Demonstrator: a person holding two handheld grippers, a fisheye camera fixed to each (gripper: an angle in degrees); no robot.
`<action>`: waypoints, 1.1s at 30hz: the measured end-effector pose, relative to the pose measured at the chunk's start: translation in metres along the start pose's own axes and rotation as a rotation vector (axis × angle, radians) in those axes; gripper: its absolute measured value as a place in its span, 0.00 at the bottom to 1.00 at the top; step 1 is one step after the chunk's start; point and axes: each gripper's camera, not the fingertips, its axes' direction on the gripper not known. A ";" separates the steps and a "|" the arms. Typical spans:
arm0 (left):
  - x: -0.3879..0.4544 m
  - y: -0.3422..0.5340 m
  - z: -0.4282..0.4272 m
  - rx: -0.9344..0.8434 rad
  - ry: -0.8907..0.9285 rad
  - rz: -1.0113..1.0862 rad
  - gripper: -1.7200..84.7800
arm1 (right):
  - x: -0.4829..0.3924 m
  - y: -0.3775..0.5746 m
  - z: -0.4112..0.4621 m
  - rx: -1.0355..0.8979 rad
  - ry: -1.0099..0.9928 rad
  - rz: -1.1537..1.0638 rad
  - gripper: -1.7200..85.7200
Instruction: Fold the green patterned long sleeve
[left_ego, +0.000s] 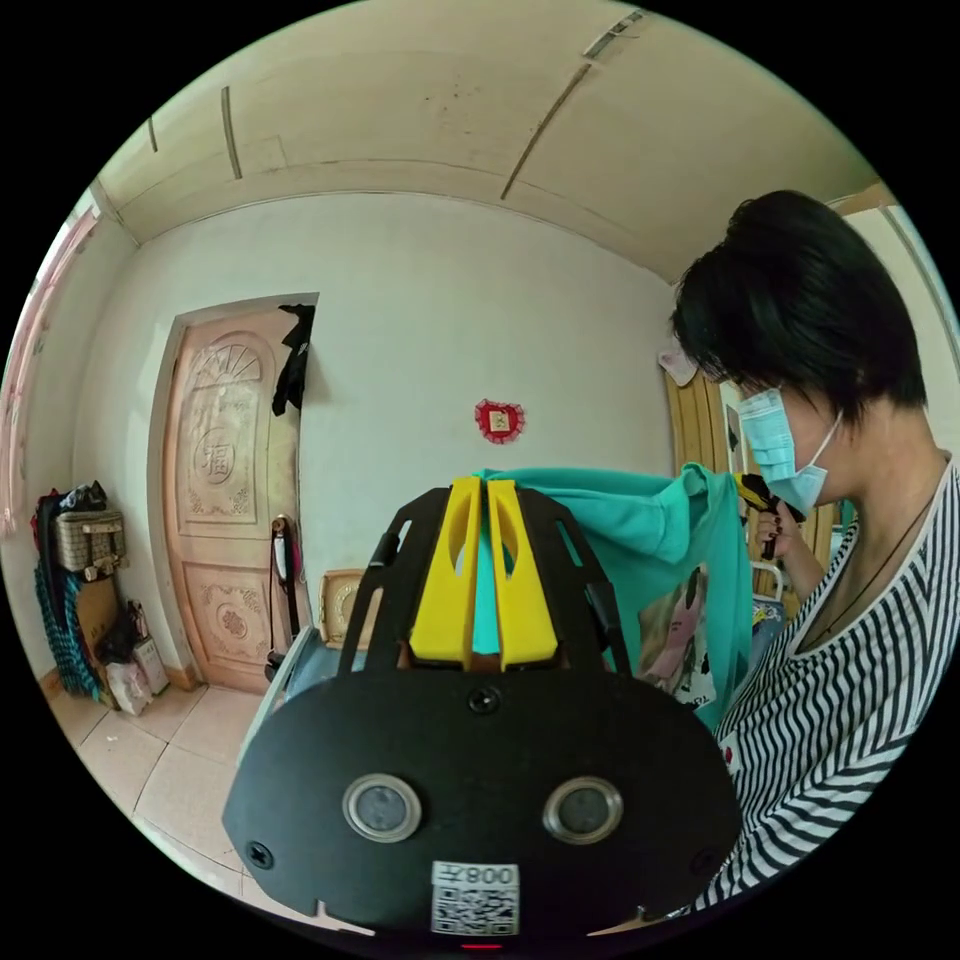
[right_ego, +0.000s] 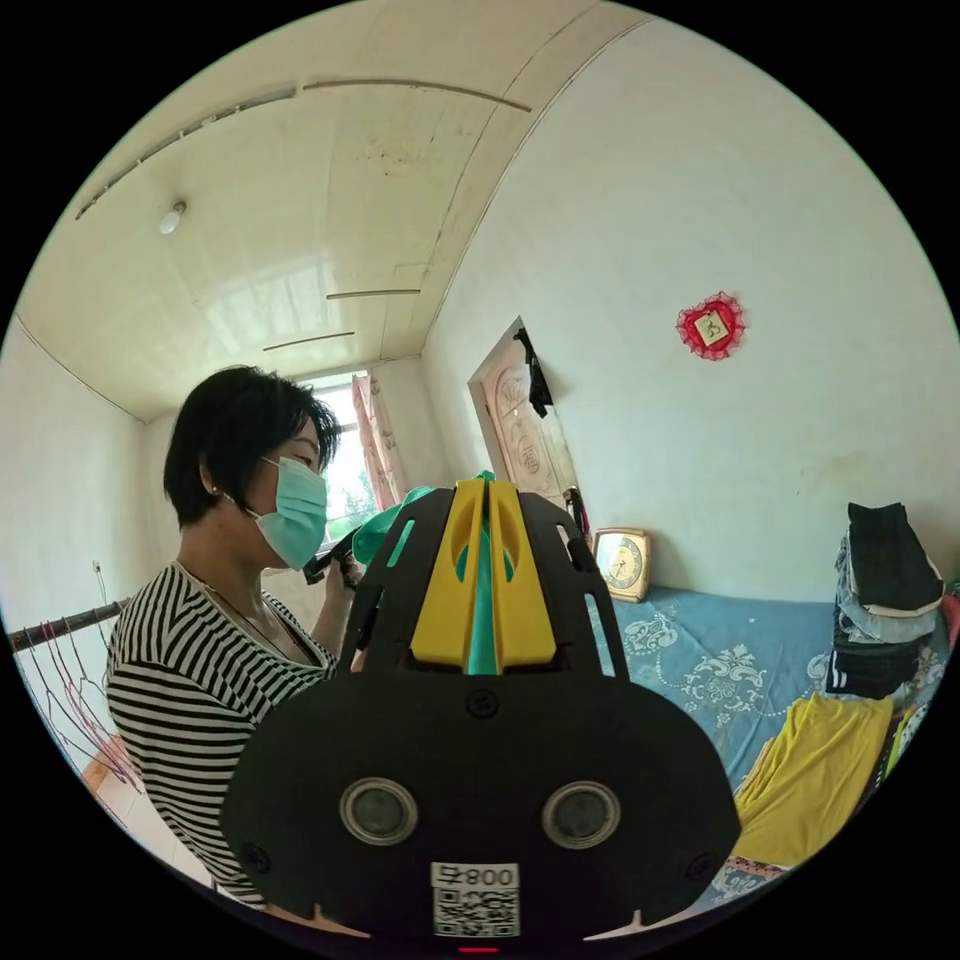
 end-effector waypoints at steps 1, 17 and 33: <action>-0.008 -0.007 0.015 -0.019 -0.010 0.004 0.03 | 0.007 0.009 0.009 -0.010 0.019 0.000 0.02; -0.226 -0.003 0.469 -0.545 -0.118 -0.223 0.04 | 0.387 0.168 0.287 -0.390 0.249 0.292 0.02; -0.368 0.169 0.621 -1.136 -0.167 -0.612 0.13 | 0.471 0.524 0.246 -0.803 0.543 0.666 0.06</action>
